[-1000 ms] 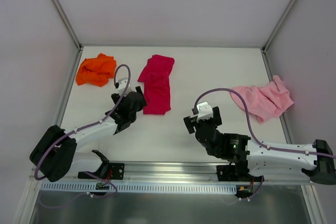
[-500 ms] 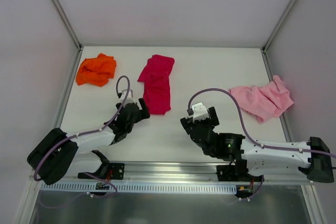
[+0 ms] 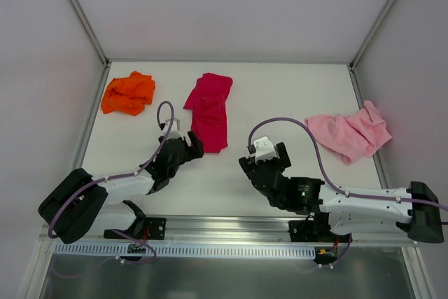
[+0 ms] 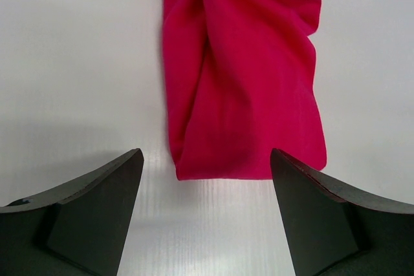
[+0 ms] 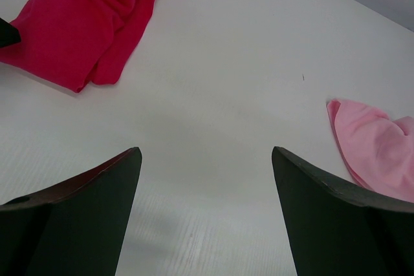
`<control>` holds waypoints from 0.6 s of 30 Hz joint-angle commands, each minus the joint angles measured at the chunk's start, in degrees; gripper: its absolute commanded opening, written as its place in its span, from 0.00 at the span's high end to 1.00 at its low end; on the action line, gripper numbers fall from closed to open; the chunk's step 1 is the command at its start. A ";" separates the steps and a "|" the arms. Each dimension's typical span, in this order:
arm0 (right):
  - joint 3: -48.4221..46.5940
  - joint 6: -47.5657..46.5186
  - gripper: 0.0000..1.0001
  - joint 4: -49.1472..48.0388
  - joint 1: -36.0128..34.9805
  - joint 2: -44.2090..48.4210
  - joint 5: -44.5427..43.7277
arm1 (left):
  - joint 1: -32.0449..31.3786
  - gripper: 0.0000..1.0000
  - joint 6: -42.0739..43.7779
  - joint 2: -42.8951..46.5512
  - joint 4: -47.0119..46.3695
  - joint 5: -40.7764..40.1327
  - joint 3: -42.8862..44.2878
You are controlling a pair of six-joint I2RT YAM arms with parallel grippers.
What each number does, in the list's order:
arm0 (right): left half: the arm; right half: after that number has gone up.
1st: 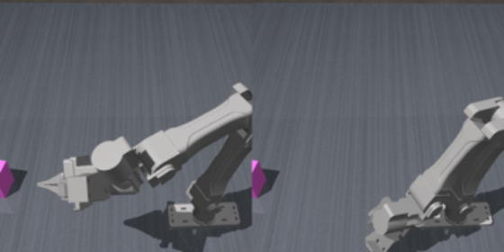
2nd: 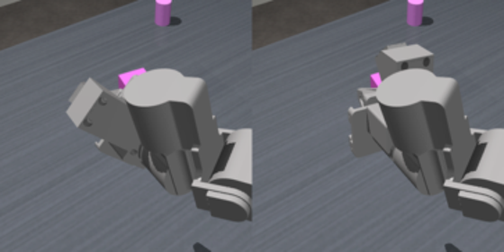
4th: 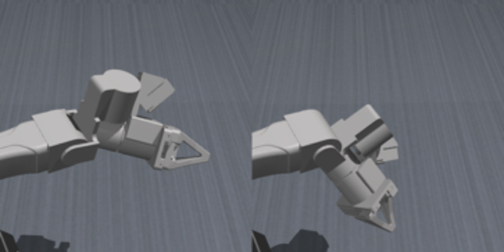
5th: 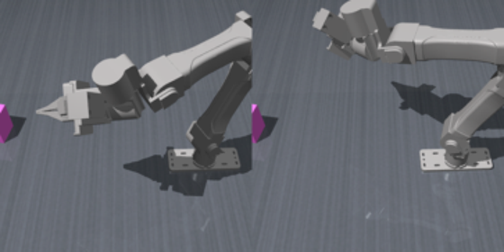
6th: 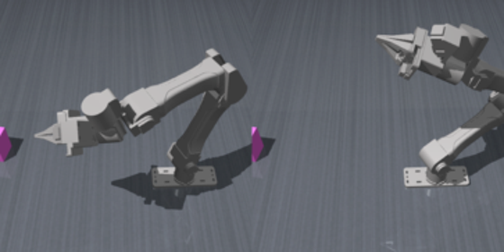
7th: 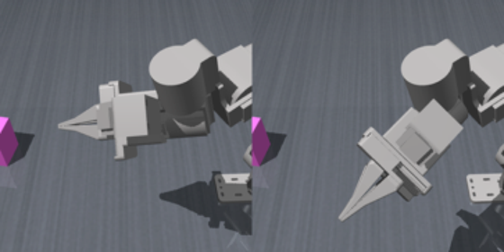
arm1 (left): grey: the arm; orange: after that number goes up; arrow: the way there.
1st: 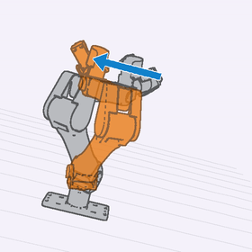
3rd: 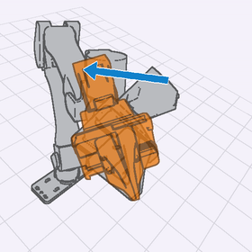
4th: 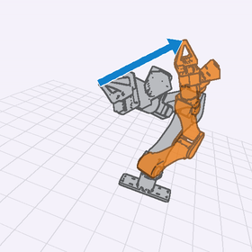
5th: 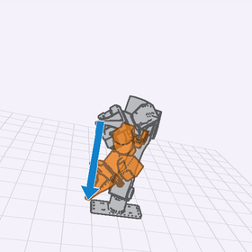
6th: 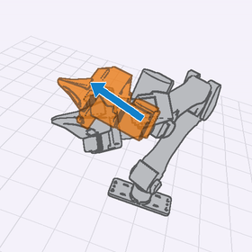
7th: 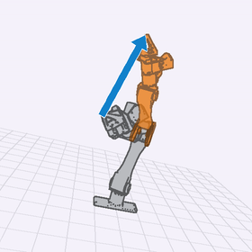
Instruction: Fold and stack the t-shirts
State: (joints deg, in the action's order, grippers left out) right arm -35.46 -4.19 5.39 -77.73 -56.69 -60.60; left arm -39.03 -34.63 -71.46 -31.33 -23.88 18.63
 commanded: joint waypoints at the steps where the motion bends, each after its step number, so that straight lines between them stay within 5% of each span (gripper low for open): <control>1: -2.59 -0.12 0.13 -2.23 -0.31 -0.27 -1.63 | -0.26 0.20 1.85 -0.70 -6.81 3.31 -1.93; 18: -3.56 -0.74 0.12 -1.70 -0.31 -1.06 -1.89 | -0.35 0.19 4.75 -11.24 -14.81 7.00 1.41</control>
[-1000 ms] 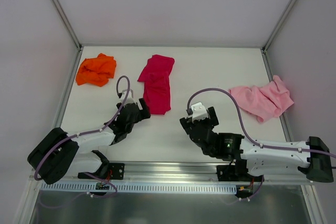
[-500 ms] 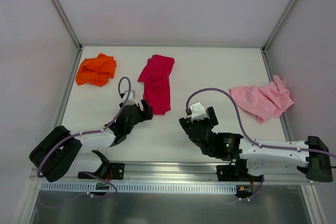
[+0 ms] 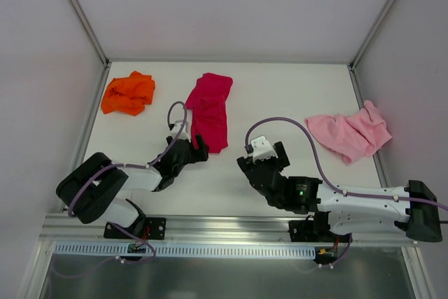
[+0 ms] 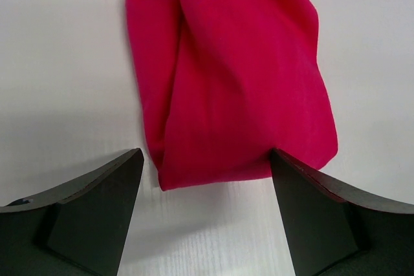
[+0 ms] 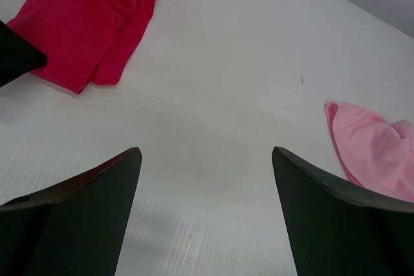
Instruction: Fold and stack the t-shirts
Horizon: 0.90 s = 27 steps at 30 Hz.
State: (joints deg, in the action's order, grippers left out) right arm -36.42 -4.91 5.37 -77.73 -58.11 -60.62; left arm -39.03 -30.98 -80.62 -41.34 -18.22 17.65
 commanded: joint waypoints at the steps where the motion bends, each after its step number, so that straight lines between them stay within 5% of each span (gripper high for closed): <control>1: -2.51 -0.10 0.12 -1.67 -0.23 0.45 -1.87 | -0.35 0.20 0.58 -2.78 -6.11 1.69 2.39; 8: -2.42 -0.37 0.12 -1.59 -0.22 0.54 -2.48 | -0.26 0.21 0.40 -7.36 -10.16 3.01 2.83; 11: -2.42 -0.45 0.12 -1.76 -0.22 0.45 -2.66 | -0.26 0.36 0.13 -7.89 -10.86 3.19 2.65; 14: -2.34 -0.45 0.12 -1.94 -0.22 0.45 -2.92 | -0.26 0.69 -0.39 -7.45 -10.78 3.36 2.13; 15: -2.25 -0.37 0.11 -1.94 -0.22 0.36 -2.92 | -0.26 0.88 -0.57 -7.10 -10.60 3.36 1.95; 17: -2.25 -0.37 0.11 -2.11 0.04 0.01 -2.75 | -0.26 1.00 -1.36 -5.52 -9.47 3.71 1.25; 27: -3.30 -0.19 0.11 -3.61 1.18 -2.80 -1.87 | -3.77 1.00 -3.73 17.65 1.58 7.50 -5.51</control>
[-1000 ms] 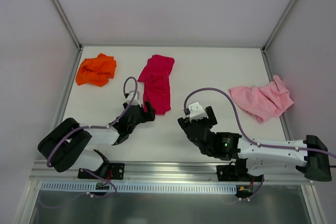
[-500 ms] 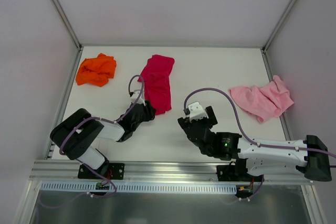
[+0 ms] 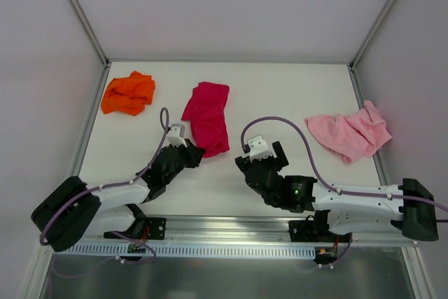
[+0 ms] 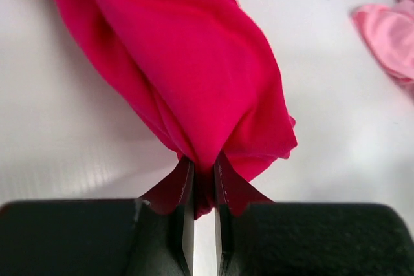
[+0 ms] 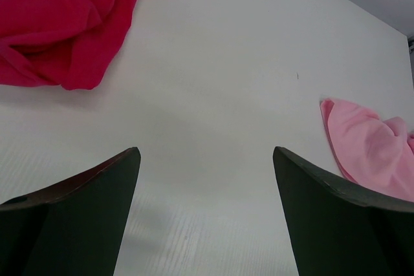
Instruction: Fold and stack the t-shirts
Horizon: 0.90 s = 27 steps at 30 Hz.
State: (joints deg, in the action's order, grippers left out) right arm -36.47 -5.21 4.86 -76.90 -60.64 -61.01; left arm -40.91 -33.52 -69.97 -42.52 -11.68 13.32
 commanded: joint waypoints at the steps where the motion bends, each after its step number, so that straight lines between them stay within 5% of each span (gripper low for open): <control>1: -3.61 0.20 0.11 -3.28 0.35 -0.70 -1.30 | -2.51 1.00 -1.37 8.96 4.19 0.44 -1.45; 10: -5.10 0.12 0.11 -3.81 0.70 -2.90 -1.04 | -9.19 1.00 -1.82 20.93 15.80 -5.27 -0.85; 19: -3.08 0.56 0.11 -3.81 0.70 0.17 -1.48 | -9.10 1.00 4.42 11.19 15.80 -14.06 11.27; 27: -1.06 1.61 0.11 -2.05 0.79 2.19 -3.06 | -9.19 1.00 7.06 8.80 19.40 -12.75 22.97</control>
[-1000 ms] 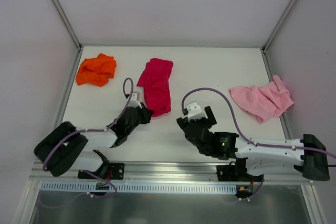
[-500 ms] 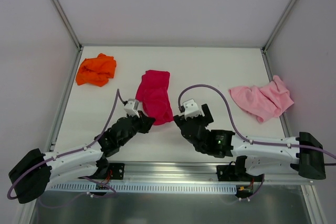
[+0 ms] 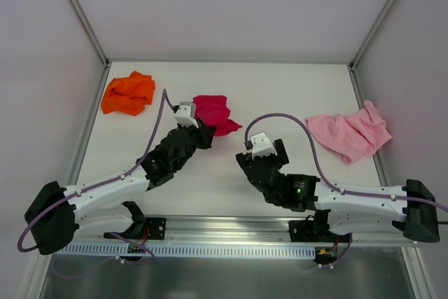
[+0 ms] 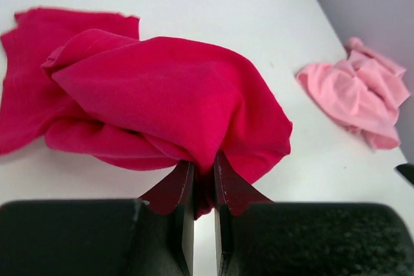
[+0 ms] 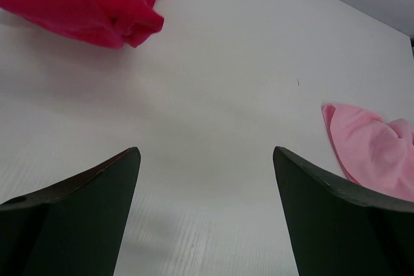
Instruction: Fold and stack the t-shirts
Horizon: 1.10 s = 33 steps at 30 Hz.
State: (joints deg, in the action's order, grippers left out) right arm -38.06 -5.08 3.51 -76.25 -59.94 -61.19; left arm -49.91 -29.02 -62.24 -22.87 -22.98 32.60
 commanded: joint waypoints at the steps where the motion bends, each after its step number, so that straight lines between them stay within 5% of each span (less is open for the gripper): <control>1: 0.71 1.57 0.11 -0.61 0.22 2.10 -2.88 | -0.19 1.00 3.00 0.89 -0.07 -2.06 5.09; 9: 2.12 1.74 0.11 -0.43 0.22 4.83 -2.44 | 0.34 1.00 5.29 -5.61 2.31 -8.04 10.73; 24: 2.12 1.57 0.11 -0.78 0.22 3.52 -2.71 | 9.56 1.00 3.44 -20.98 1.16 -4.18 17.84; 33: 1.41 1.30 0.11 -0.52 0.40 1.67 -2.71 | 12.11 1.00 4.49 -22.66 3.36 -4.44 22.32</control>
State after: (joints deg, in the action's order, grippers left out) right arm -35.86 -4.73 4.19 -76.20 -57.78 -61.36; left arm -38.85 -25.98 -84.71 -18.96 -27.31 50.68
